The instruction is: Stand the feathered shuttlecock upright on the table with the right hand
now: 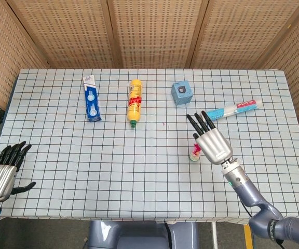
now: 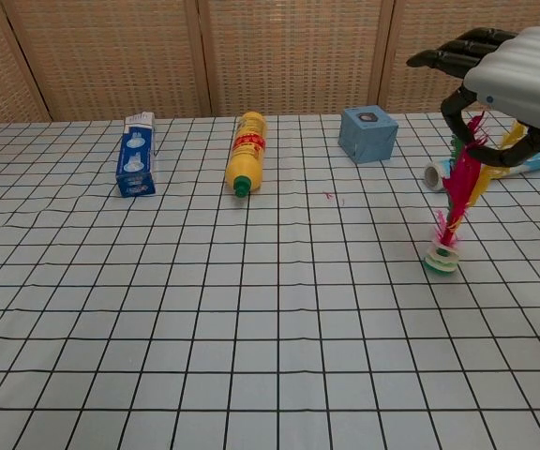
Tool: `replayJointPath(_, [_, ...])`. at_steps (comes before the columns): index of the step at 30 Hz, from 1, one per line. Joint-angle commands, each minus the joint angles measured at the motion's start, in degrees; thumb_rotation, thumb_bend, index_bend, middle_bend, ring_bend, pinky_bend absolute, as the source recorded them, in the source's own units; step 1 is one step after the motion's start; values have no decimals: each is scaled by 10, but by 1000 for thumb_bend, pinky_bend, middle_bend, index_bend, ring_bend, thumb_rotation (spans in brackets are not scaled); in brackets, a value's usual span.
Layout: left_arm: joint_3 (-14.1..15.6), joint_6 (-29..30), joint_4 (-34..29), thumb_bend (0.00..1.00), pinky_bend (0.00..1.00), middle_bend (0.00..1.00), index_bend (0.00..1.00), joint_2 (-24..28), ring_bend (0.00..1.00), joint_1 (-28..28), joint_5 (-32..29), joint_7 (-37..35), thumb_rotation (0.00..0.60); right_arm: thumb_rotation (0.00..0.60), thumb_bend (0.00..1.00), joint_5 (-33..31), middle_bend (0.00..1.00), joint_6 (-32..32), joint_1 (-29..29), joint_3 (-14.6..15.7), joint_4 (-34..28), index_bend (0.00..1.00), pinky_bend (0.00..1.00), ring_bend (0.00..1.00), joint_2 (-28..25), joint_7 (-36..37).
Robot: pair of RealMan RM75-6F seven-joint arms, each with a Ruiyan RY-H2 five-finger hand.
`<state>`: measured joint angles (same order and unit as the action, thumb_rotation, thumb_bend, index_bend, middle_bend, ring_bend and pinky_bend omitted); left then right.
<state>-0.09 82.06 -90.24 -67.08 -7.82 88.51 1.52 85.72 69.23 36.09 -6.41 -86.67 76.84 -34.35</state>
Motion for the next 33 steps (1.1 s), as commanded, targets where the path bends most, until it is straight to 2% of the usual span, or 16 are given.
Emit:
replayJointPath(1, [1, 2, -1, 0, 0, 0, 0, 1, 0, 1, 3, -1, 600, 600, 559, 9, 2, 3, -5, 9, -6, 758, 0, 0, 3, -3])
replayJointPath(6, [4, 6, 0, 0, 0, 0, 0, 2, 0, 3, 8, -5, 600, 600, 541, 26, 2, 11, -14, 20, -16, 752, 0, 0, 6, -8])
replayJointPath(7, [4, 7, 0, 0, 0, 0, 0, 3, 0, 3, 9, -5, 600, 600, 515, 28, 1, 12, -15, 21, -17, 734, 0, 0, 6, -8])
replayJointPath(8, [4, 8, 0, 0, 0, 0, 0, 3, 0, 3, 9, -7, 600, 600, 447, 31, 0, 14, -16, 22, -20, 679, 0, 0, 6, -7])
replayJointPath(9, [5, 8, 0, 0, 0, 0, 0, 4, 0, 4, 10, -8, 600, 600, 366, 33, 0, 17, -18, 23, -22, 612, 0, 0, 6, -9])
replayJointPath(11, [5, 10, -1, 0, 0, 0, 0, 5, 0, 4, 12, -9, 600, 600, 88, 37, 0, 22, -22, 23, -27, 310, 0, 0, 4, -12])
replayJointPath(13, [6, 12, -2, 0, 0, 0, 0, 6, 0, 5, 13, -10, 600, 600, 0, 36, 0, 26, -25, 22, -35, 98, 0, 0, 3, -11])
replayJointPath(14, [6, 12, -3, 0, 0, 0, 0, 7, 0, 5, 14, -11, 600, 600, 0, 39, 0, 29, -27, 22, -38, 34, 0, 0, 2, -8])
replayJointPath(16, [6, 14, -4, 0, 0, 0, 0, 8, 0, 6, 16, -12, 600, 600, 0, 51, 0, 42, -32, 22, -41, 0, 0, 0, -3, 3])
replayJointPath(21, [10, 21, -8, 0, 0, 0, 0, 13, 0, 8, 24, -20, 600, 600, 0, 77, 0, 109, -72, 31, -57, 0, 0, 0, -47, 85])
replayJointPath(27, [16, 28, -21, 0, 0, 0, 0, 21, 0, 15, 32, -13, 600, 600, 0, 39, 0, 161, -145, 48, -98, 0, 0, 0, -121, 204])
replayJointPath(33, [20, 41, -25, 0, 0, 0, 0, 25, 0, 20, 44, -14, 600, 600, 0, -7, 0, 182, -194, 55, -92, 0, 0, 0, -127, 262])
